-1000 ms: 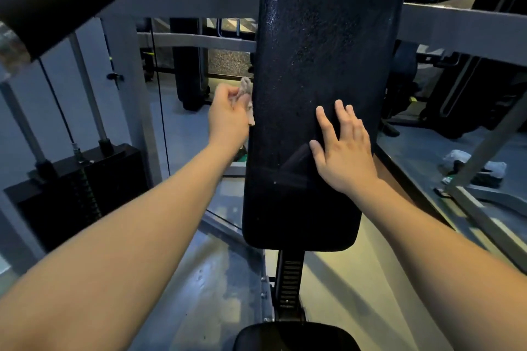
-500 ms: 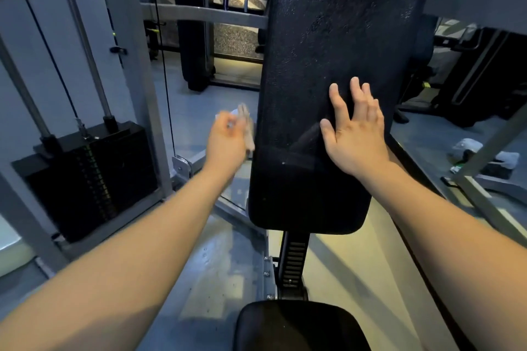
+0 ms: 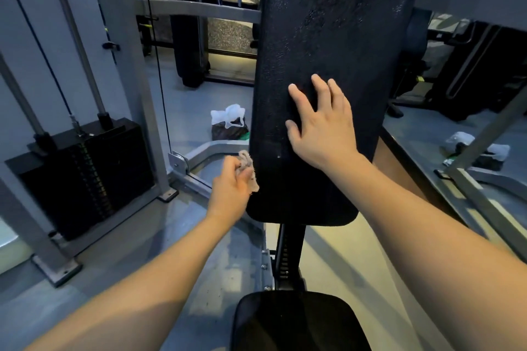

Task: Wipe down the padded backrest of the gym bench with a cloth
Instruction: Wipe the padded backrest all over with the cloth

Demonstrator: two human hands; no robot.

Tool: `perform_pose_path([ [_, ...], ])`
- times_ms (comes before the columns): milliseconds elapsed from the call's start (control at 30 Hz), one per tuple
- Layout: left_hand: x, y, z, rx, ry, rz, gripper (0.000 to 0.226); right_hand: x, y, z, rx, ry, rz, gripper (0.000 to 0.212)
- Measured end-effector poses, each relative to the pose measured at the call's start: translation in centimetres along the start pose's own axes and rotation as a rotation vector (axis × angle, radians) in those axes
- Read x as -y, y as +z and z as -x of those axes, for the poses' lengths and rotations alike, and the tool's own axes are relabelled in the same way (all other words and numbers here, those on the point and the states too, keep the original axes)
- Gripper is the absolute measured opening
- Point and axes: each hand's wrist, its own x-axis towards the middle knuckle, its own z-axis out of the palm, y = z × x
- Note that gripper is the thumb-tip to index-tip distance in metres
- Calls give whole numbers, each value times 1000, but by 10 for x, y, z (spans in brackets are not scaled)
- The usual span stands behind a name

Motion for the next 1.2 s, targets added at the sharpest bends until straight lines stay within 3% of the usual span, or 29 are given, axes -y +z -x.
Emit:
perform_pose_path([
  [200, -44, -15, -53, -104, 94, 228, 13, -9, 15, 4, -22, -37, -11, 65],
  [367, -15, 21, -9, -194, 36, 184, 16, -5, 22, 4, -28, -31, -32, 64],
  [600, 32, 6, 23, -30, -217, 129, 25, 11, 12, 9, 18, -3, 65, 69],
  [800, -2, 8, -30, -47, -34, 219, 14, 12, 19, 11, -1, -85, 99, 73],
  [900, 24, 26, 4, -96, -127, 213, 18, 11, 25, 10, -6, -84, 102, 72],
  [1067, 58, 24, 53, 53, -311, 219, 18, 16, 28, 12, 4, -61, 103, 71],
  [1200, 28, 2, 11, -126, -258, 186, 21, 16, 26, 13, 13, -65, 92, 71],
])
